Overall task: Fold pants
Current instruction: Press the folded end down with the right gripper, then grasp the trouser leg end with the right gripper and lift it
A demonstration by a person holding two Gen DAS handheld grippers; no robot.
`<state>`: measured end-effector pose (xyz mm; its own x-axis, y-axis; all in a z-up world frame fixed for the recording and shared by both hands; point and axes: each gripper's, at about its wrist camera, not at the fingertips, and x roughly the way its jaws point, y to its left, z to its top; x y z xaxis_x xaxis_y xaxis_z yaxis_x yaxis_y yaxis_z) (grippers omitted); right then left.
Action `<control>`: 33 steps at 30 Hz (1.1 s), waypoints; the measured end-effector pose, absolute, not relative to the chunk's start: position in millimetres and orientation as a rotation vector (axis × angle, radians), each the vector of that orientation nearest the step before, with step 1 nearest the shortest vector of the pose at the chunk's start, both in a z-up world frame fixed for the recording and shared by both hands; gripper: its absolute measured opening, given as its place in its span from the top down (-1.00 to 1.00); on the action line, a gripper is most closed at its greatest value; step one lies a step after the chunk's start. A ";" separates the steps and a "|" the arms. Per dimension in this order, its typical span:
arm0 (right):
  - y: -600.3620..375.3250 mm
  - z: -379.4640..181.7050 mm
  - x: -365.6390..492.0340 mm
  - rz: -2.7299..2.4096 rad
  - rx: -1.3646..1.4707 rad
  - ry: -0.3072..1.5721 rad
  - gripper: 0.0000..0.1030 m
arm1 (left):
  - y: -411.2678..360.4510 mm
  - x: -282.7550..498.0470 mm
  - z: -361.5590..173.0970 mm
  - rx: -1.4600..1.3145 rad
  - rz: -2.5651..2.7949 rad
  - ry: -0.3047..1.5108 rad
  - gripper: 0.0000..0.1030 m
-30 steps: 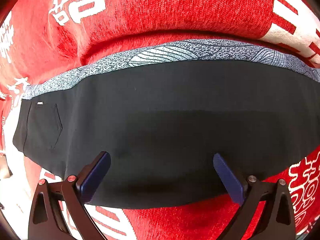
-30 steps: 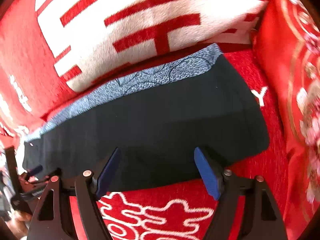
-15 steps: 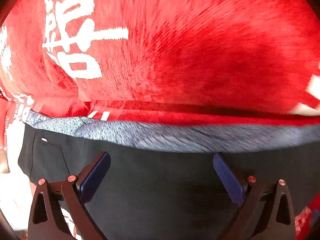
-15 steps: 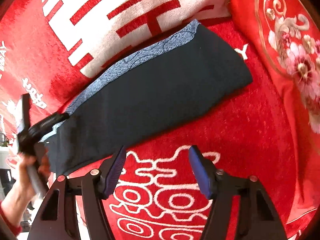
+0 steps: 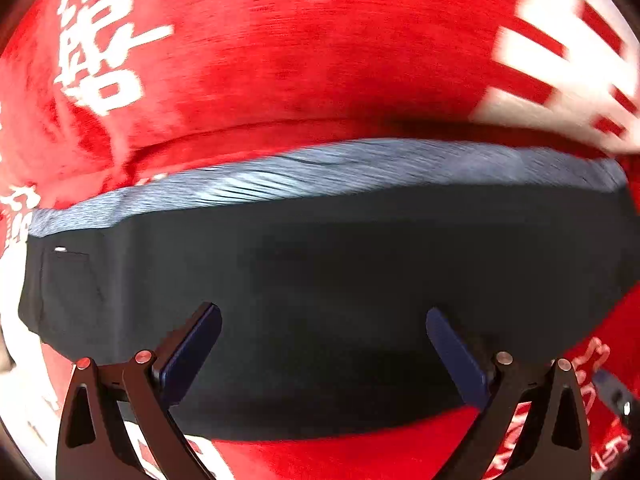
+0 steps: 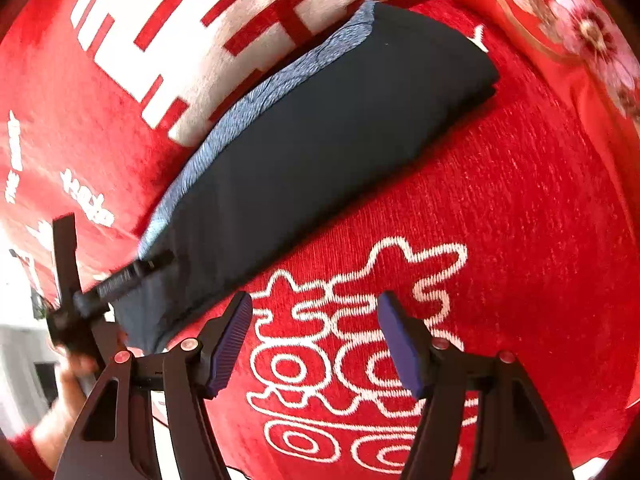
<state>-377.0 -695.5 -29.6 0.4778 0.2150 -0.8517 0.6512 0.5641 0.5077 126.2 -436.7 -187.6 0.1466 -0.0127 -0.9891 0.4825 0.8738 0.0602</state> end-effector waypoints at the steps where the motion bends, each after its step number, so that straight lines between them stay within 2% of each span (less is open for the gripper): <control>1: -700.1 -27.0 -386.6 -0.326 0.996 1.049 -0.34 | -441.2 122.7 -187.5 0.405 -0.381 1.386 -1.00; 6: -724.0 -31.4 -398.3 -0.344 1.105 0.919 -0.34 | -464.8 108.8 -204.4 0.399 -0.390 1.413 -1.00; 13: -746.4 -49.4 -420.0 -0.337 1.246 0.758 -0.34 | -455.7 102.7 -218.3 0.360 -0.394 1.412 -1.00; 19: -756.3 -56.0 -406.9 -0.291 1.249 0.652 -0.34 | -453.9 91.0 -226.8 0.373 -0.392 1.379 -1.00; 28: -764.8 -55.7 -370.5 -0.256 1.281 0.617 -0.37 | -453.1 88.4 -221.1 0.370 -0.386 1.379 -1.00; 33: -755.1 -49.4 -408.7 -0.335 1.335 0.617 -0.37 | -456.3 91.2 -220.2 0.382 -0.386 1.397 -1.00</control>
<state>-408.7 -755.1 -49.4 0.7967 0.1179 -0.5928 0.5613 0.2194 0.7980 91.2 -456.3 -220.2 0.1319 -0.0362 -0.9906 0.4774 0.8781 0.0315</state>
